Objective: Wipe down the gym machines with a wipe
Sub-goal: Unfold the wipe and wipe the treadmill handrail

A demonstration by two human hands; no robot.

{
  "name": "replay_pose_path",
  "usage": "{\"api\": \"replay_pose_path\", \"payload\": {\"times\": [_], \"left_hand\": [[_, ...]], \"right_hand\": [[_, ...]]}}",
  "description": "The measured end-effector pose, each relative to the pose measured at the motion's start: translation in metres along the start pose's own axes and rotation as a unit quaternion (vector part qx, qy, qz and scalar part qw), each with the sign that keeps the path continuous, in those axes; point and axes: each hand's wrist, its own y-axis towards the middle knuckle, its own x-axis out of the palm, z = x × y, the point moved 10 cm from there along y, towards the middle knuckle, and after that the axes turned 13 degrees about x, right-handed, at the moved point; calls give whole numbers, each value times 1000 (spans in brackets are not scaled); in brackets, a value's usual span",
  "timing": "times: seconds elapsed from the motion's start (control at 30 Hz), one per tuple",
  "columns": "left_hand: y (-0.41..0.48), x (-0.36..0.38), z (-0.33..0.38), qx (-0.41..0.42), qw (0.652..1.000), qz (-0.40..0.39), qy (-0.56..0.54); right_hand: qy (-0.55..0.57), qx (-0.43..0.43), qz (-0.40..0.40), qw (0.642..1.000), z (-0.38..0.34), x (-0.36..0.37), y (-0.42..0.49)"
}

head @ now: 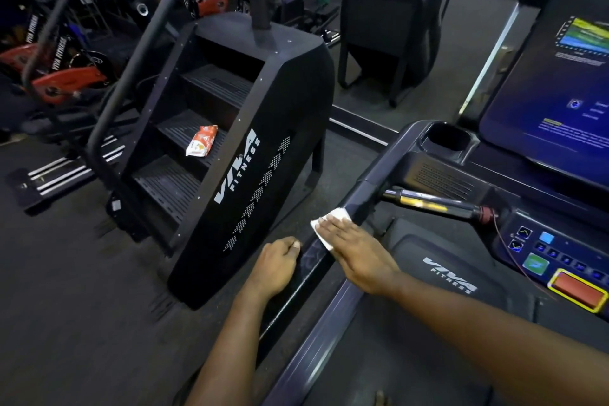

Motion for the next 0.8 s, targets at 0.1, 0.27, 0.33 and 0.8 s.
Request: {"api": "replay_pose_path", "payload": {"times": [0.1,0.27,0.33,0.8], "left_hand": [[3,-1,1,-8,1000,14,11],[0,-4,4,-10,998,56,40],[-1,-5,2,-13,997,64,48],[3,-4,-2,-13,996,40,74]], "right_hand": [[39,80,51,995,38,-13,16],[30,134,72,988,42,-10,22],[9,30,22,999,23,-3,16],[28,158,72,984,90,-23,47]]}}
